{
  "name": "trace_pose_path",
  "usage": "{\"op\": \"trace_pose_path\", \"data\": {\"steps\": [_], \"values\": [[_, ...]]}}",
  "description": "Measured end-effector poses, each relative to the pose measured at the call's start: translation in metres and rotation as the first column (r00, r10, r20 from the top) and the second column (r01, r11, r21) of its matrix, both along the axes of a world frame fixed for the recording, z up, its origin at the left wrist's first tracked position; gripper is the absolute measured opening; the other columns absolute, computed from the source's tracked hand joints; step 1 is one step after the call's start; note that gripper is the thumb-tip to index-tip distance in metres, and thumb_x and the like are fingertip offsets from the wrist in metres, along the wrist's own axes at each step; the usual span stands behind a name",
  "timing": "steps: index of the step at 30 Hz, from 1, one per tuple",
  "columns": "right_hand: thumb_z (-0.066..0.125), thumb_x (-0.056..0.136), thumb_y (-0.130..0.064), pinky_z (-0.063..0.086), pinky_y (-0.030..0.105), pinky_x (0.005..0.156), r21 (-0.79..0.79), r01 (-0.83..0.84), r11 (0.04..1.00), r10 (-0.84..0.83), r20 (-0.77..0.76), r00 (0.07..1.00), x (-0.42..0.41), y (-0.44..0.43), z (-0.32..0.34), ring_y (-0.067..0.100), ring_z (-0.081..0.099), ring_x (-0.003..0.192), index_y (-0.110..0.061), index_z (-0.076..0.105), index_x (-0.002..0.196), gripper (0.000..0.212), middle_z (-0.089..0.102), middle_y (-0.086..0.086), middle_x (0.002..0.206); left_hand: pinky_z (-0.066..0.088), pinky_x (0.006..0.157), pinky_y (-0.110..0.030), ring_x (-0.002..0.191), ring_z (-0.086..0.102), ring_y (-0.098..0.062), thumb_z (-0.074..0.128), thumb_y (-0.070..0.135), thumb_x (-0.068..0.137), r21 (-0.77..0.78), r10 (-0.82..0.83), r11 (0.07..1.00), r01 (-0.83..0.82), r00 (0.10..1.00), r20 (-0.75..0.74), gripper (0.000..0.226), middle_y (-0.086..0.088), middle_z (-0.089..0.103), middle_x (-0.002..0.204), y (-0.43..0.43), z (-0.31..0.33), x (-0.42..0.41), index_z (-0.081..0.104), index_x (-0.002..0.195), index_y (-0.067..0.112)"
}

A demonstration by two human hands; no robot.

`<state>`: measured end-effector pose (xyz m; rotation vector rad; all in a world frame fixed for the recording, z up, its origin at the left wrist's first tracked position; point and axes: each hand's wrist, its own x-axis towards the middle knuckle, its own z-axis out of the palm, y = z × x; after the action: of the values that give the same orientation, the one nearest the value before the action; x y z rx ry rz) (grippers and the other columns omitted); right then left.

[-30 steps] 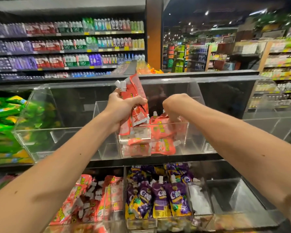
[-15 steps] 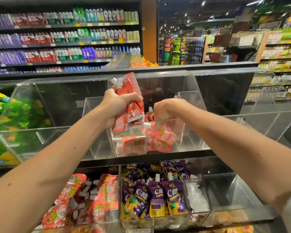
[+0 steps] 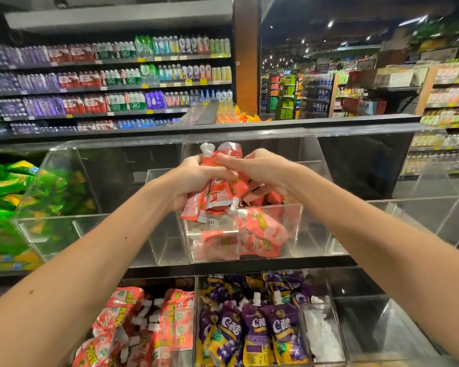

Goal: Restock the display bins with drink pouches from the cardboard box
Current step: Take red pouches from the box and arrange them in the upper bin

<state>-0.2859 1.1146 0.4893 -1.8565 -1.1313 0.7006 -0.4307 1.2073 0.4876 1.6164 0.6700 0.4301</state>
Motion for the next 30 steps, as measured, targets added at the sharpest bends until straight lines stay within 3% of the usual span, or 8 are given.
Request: {"op": "trace_pose_path", "data": {"steps": [3, 5, 10, 13, 15, 17, 22, 30], "values": [[0.063, 0.076, -0.076, 0.054, 0.033, 0.064, 0.071, 0.055, 0.996, -0.054, -0.019, 0.998, -0.003, 0.000, 0.003, 0.020, 0.058, 0.068, -0.008, 0.071, 0.094, 0.071, 0.062, 0.007, 0.076, 0.060, 0.064, -0.039, 0.084, 0.075, -0.032, 0.080, 0.006, 0.076, 0.049, -0.006, 0.999, 0.006, 1.000, 0.006, 0.073, -0.017, 0.076, 0.096, -0.001, 0.010, 0.001, 0.045, 0.140, 0.009], [0.062, 0.084, -0.066, 0.059, 0.037, 0.068, 0.115, 0.051, 0.992, -0.044, -0.065, 0.997, -0.002, 0.001, 0.005, 0.019, 0.061, 0.066, -0.008, 0.069, 0.099, 0.060, 0.063, 0.005, 0.074, 0.060, 0.062, -0.037, 0.082, 0.076, -0.031, 0.082, 0.009, 0.076, 0.083, 0.017, 0.996, -0.017, 1.000, 0.004, 0.067, -0.015, 0.077, 0.094, 0.004, 0.015, -0.001, 0.048, 0.134, 0.009], [0.063, 0.095, -0.041, 0.058, 0.032, 0.061, 0.157, 0.107, 0.982, -0.098, -0.067, 0.993, 0.009, 0.005, -0.001, 0.014, 0.068, 0.062, -0.010, 0.053, 0.115, 0.038, 0.072, 0.007, 0.084, 0.058, 0.055, -0.033, 0.070, 0.075, -0.022, 0.082, 0.039, 0.078, 0.049, 0.177, 0.983, -0.178, 0.984, 0.027, 0.073, -0.010, 0.076, 0.086, 0.023, 0.017, -0.008, 0.047, 0.135, 0.008], [0.070, 0.093, -0.027, 0.062, 0.046, 0.071, 0.227, 0.115, 0.967, -0.113, -0.025, 0.993, 0.021, 0.009, -0.012, 0.025, 0.074, 0.079, -0.014, 0.049, 0.113, 0.032, 0.073, 0.011, 0.095, 0.057, 0.055, -0.032, 0.063, 0.071, -0.018, 0.074, 0.031, 0.083, 0.037, 0.208, 0.977, -0.210, 0.977, 0.053, 0.066, -0.009, 0.070, 0.084, 0.031, 0.012, -0.010, 0.044, 0.136, 0.005], [0.076, 0.087, -0.019, 0.062, 0.043, 0.072, 0.258, 0.032, 0.965, -0.049, 0.058, 0.997, 0.026, 0.013, -0.019, 0.026, 0.074, 0.085, -0.018, 0.049, 0.114, 0.038, 0.074, 0.010, 0.098, 0.055, 0.056, -0.033, 0.061, 0.067, -0.018, 0.071, 0.018, 0.073, 0.055, 0.178, 0.982, -0.180, 0.983, 0.044, 0.070, -0.010, 0.066, 0.081, 0.032, 0.011, -0.011, 0.045, 0.136, -0.002], [0.080, 0.083, -0.017, 0.054, 0.027, 0.063, 0.265, -0.038, 0.964, -0.025, 0.233, 0.972, 0.026, 0.016, -0.023, 0.022, 0.071, 0.090, -0.020, 0.051, 0.117, 0.044, 0.070, 0.006, 0.103, 0.053, 0.051, -0.030, 0.054, 0.065, -0.018, 0.067, 0.011, 0.070, 0.076, 0.163, 0.983, -0.165, 0.986, 0.026, 0.066, -0.009, 0.064, 0.073, 0.029, 0.010, -0.009, 0.048, 0.131, -0.005], [0.078, 0.084, -0.024, 0.038, 0.028, 0.082, 0.170, -0.121, 0.978, -0.038, 0.715, 0.698, 0.023, 0.040, -0.029, 0.017, 0.046, 0.097, -0.018, 0.058, 0.133, 0.053, 0.049, 0.002, 0.108, 0.040, 0.038, -0.016, 0.034, 0.049, -0.005, 0.067, 0.008, 0.081, 0.148, 0.254, 0.954, -0.260, 0.965, 0.061, 0.033, -0.003, 0.058, 0.066, 0.028, 0.011, -0.001, 0.056, 0.112, 0.005], [0.055, 0.086, 0.006, 0.040, 0.038, 0.065, -0.010, -0.121, 0.993, 0.078, 0.815, 0.574, 0.017, 0.088, -0.045, 0.035, 0.060, 0.087, -0.012, 0.049, 0.089, 0.019, 0.061, 0.011, 0.097, 0.047, 0.044, -0.022, 0.046, 0.063, -0.009, 0.071, 0.013, 0.079, 0.180, 0.364, 0.908, -0.377, 0.926, 0.102, 0.049, -0.008, 0.063, 0.083, 0.043, 0.016, -0.010, 0.049, 0.123, 0.007]]}}
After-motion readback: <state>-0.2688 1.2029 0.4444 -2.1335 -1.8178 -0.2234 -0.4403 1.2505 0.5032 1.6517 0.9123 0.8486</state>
